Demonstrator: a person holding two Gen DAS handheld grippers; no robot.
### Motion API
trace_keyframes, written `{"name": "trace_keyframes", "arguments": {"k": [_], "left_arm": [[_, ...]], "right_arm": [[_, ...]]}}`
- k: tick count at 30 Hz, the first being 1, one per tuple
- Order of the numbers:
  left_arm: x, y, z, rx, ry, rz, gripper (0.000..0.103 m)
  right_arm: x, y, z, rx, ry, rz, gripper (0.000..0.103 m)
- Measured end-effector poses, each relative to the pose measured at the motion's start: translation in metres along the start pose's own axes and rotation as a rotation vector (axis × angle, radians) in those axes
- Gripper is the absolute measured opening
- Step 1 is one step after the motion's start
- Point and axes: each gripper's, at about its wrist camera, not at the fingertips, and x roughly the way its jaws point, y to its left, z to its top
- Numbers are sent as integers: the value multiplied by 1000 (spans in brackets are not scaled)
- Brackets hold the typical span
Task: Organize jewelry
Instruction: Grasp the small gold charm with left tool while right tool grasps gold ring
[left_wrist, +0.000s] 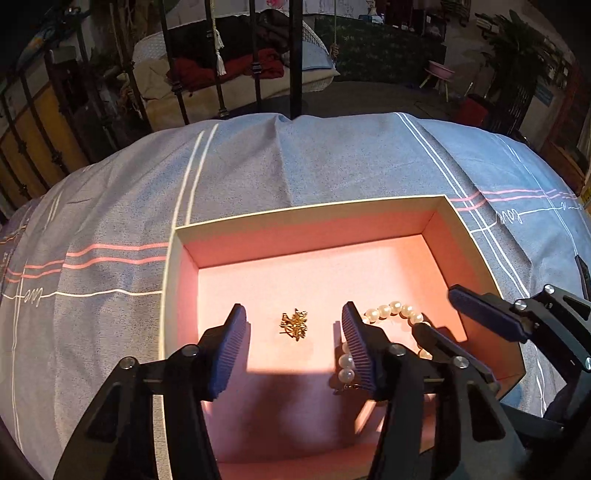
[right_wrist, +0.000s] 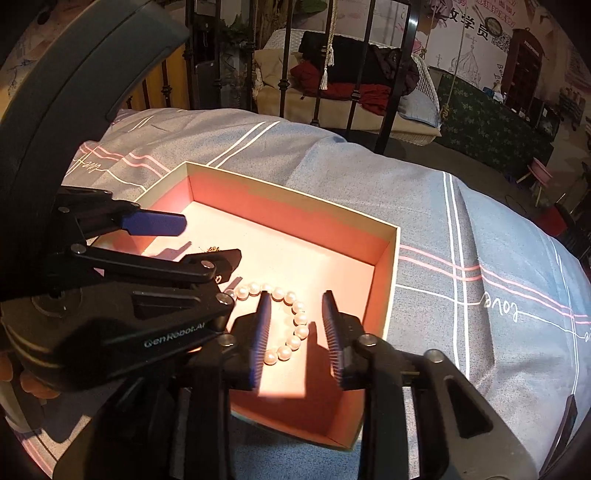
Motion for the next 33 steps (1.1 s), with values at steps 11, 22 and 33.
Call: {"name": "trace_keyframes", "arguments": {"k": [11, 22, 33], "left_arm": [[-79, 32, -48, -57, -140, -47, 66], [-121, 30, -189, -32, -141, -63, 77], [-98, -16, -196, 173, -135, -90, 20]], "right_arm": [[-96, -13, -39, 126, -185, 42, 47], [-118, 8, -159, 185, -95, 58, 54], [-111, 21, -168, 141, -65, 44, 54]]}}
